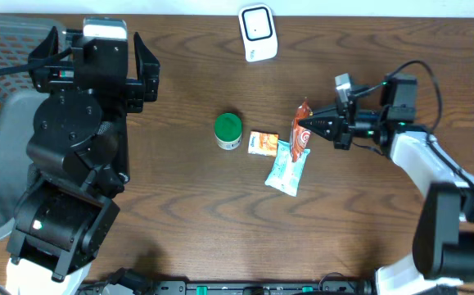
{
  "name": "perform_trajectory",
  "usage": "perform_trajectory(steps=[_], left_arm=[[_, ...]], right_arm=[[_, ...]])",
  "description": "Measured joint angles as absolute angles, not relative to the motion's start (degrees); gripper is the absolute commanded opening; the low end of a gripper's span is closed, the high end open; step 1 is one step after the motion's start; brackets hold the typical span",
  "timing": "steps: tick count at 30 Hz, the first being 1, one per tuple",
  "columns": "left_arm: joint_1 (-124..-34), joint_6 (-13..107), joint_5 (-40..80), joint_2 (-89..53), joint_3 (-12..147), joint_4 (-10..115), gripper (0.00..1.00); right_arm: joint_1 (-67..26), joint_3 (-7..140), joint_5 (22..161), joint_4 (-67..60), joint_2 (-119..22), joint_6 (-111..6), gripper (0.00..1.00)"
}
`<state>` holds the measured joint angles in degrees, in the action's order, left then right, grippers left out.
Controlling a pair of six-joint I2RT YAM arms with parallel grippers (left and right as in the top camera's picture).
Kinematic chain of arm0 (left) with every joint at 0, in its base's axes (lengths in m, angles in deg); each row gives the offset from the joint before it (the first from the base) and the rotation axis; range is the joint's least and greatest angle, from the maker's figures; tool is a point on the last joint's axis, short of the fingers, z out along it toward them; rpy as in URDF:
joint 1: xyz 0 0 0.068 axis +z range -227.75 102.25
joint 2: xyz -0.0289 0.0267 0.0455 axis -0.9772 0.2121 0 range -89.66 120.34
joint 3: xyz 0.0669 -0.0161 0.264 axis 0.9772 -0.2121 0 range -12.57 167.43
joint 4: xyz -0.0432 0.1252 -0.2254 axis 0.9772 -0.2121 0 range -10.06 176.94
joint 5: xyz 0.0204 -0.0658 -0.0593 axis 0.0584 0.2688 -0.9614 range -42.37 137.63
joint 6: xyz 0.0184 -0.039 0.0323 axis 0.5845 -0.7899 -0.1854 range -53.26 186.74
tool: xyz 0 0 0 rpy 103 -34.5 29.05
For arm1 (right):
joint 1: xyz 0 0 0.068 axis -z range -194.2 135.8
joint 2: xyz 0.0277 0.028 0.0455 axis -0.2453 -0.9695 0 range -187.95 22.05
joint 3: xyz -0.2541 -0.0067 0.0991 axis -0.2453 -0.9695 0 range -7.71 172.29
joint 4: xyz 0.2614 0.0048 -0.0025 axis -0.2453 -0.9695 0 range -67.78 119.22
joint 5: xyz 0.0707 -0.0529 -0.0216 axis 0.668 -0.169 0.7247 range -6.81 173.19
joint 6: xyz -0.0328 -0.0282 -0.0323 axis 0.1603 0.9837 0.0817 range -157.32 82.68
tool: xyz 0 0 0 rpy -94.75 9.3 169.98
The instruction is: Scan the item barcode
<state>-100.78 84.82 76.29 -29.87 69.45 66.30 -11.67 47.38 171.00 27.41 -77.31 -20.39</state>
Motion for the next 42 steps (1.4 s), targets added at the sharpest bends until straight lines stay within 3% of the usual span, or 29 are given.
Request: perform_trajectory(steps=[6,10,16,26,28,29,33,36,37,42], left_arm=[[-100.78,84.82,76.32,-29.87,69.45,66.3,1.0],[-100.78,84.82,76.29,-29.87,69.43,66.27,1.0],[-100.78,84.85,76.29,-29.87,69.43,66.3,1.0],[-100.78,84.85,76.29,-29.87,69.43,66.3,1.0],[-100.78,84.85,76.29,-29.87,69.43,66.3,1.0],[-100.78,84.85,76.32,-29.87,69.43,66.3,1.0],[-100.78,84.85,76.32,-29.87,69.45,66.3,1.0],[-100.78,84.85,76.32,-29.87,69.43,66.27,1.0],[-100.78,84.85,76.29,-29.87,69.43,66.32,1.0],[-100.78,84.85,76.29,-29.87,69.43,66.3,1.0]], right_arm=[[-10.36,47.14,166.04,34.12,-82.51,-46.86,0.01],[-8.29,47.1,155.38,27.94,-83.25,-63.56,0.02],[-7.67,46.9,137.02,12.27,-83.53,-70.29,0.08],[-12.11,46.86,127.99,18.73,-83.58,-72.28,0.12],[-13.66,46.86,127.9,19.5,-83.58,-72.28,0.19],[-14.71,46.86,127.92,20.24,-83.56,-72.3,0.28],[-17.2,46.86,128.3,22.98,-83.58,-72.28,0.77],[-17.71,46.88,131.6,27.96,-83.58,-69.83,0.94],[-17.71,46.93,132.76,28.68,-83.49,-68.59,0.99],[-17.95,46.95,133.76,24.66,-80.41,-60.33,0.99]])
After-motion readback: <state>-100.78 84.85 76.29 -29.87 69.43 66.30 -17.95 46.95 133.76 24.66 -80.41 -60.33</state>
